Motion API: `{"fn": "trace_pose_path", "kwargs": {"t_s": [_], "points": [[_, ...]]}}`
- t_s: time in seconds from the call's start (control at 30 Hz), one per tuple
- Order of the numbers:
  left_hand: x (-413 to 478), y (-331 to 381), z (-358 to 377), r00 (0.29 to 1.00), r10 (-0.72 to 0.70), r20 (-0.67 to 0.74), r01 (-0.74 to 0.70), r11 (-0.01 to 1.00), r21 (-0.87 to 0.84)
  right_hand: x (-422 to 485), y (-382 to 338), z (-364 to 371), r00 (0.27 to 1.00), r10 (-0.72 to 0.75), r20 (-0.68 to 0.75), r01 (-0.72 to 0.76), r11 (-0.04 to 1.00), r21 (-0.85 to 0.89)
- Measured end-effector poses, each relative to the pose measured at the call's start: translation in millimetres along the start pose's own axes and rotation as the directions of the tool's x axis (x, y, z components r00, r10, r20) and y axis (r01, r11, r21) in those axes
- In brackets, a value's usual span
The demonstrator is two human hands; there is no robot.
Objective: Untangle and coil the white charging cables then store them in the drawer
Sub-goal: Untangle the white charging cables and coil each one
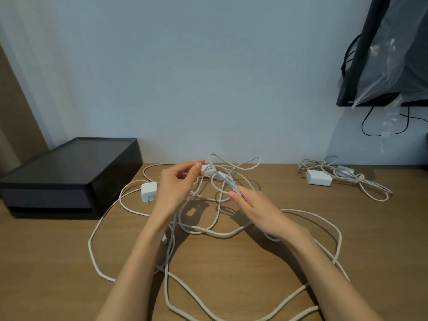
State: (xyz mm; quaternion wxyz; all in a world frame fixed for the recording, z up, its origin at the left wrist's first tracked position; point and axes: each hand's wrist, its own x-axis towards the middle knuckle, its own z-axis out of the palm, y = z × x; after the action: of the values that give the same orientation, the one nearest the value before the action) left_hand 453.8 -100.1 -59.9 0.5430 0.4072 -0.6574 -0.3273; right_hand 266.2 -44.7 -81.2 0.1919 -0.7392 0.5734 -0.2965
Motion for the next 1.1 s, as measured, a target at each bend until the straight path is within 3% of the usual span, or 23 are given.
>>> {"fn": "trace_pose_path", "kwargs": {"t_s": [0.1,0.2,0.37,0.5,0.67,0.8,0.9,1.1], "points": [[3.0,-7.8,-0.5,0.976,0.180,0.122,-0.197,0.969,0.148,-2.0,-8.9,-7.1,0.996,-0.013,0.092,-0.006,0.980,0.198],[0.9,-8.8,6.7,0.936,0.263,0.232,-0.298,0.946,0.129,-7.4,-15.2,-19.2,0.961,-0.083,0.262,-0.046,0.891,0.452],[2.9,-10.6,5.5,0.939,0.207,0.275,-0.239,0.967,0.088,-11.5,-18.3,-30.5,0.927,-0.118,0.356,-0.190,0.672,0.716],[-0.7,-0.8,6.2,0.956,0.138,0.257,-0.139,0.990,-0.015,-9.7,-18.2,-33.4,0.960,-0.066,0.272,-0.212,0.462,0.861],[-4.1,10.2,7.8,0.959,0.045,0.280,0.029,0.967,-0.252,-5.2,-15.1,-33.9,0.994,0.014,0.111,-0.110,0.321,0.941],[0.1,5.8,6.9,0.983,-0.043,0.177,0.084,0.969,-0.232,-4.2,-12.1,-43.5,0.987,0.144,-0.066,0.047,0.133,0.990],[1.3,5.1,5.9,0.990,-0.050,0.132,0.073,0.981,-0.181,-3.2,-10.5,-44.7,0.964,0.226,-0.141,0.103,0.174,0.979],[-5.8,4.1,20.7,0.976,-0.020,0.217,0.052,0.989,-0.142,4.7,-14.0,-19.5,0.961,0.232,-0.151,0.015,0.504,0.864]]}}
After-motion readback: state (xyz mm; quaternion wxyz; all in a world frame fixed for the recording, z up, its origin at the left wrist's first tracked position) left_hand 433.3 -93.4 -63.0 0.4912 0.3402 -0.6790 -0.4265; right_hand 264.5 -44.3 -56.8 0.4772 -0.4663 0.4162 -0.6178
